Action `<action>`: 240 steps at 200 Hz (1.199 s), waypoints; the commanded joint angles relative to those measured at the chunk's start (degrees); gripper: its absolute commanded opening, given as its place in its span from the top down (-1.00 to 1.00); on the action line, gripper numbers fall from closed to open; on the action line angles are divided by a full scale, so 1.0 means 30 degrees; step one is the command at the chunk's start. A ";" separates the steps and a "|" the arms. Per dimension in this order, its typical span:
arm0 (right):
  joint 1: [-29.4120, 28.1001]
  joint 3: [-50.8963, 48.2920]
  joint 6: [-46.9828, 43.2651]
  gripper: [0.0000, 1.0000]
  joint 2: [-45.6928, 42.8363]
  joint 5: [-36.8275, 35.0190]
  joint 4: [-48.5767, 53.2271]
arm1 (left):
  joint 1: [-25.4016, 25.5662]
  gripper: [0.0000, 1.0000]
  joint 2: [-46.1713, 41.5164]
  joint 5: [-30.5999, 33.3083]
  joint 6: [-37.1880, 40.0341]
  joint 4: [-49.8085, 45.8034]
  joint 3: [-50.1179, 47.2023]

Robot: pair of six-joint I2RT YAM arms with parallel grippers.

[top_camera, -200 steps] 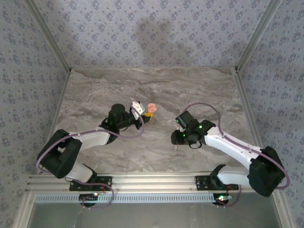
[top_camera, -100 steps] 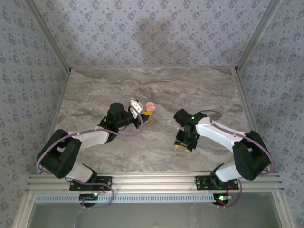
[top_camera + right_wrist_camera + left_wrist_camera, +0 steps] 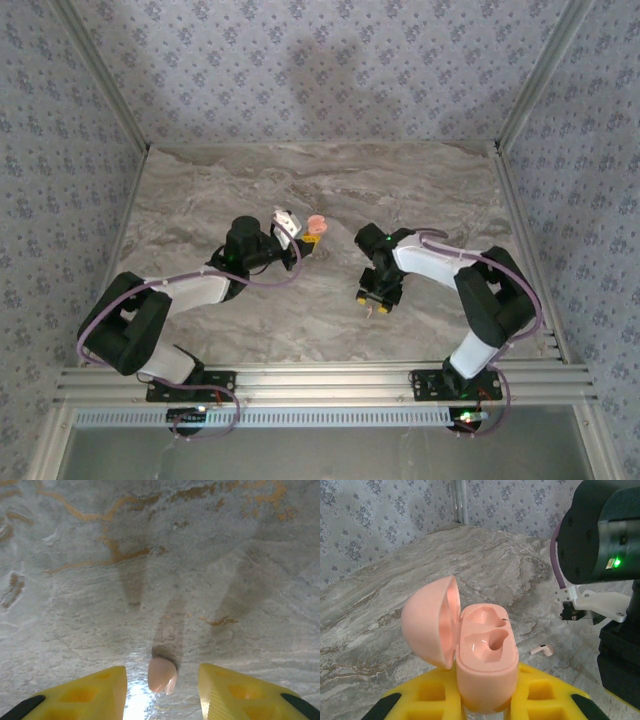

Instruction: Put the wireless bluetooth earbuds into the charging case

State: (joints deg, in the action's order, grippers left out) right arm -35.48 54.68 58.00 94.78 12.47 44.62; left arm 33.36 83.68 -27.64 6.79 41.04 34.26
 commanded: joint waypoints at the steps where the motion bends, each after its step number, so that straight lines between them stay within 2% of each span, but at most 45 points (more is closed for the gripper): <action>1: 0.0095 0.0367 -0.0372 0.20 0.0418 0.0029 0.0269 | -0.0106 0.87 -0.0020 -0.0426 -0.0210 0.0267 0.0650; 139: -0.0092 -0.0273 0.0059 0.55 0.0117 -0.0185 -0.0133 | -0.0296 0.87 -0.0041 -0.0308 -0.0324 0.0411 0.0416; 178: -0.0121 -0.0623 0.0435 0.56 -0.0899 -0.0616 -0.0863 | -0.0435 0.87 -0.0042 -0.0335 -0.0444 0.0486 0.0358; 240: -0.0242 -0.0345 -0.0704 0.60 -0.3975 -0.2942 -0.2772 | -0.0675 0.87 -0.0043 -0.0663 -0.0904 0.1105 0.0145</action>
State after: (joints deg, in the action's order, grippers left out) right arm -35.68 53.17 57.58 87.02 8.47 39.53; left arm 31.97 83.68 -27.79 5.48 41.30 34.24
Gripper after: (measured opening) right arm 0.204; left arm 0.181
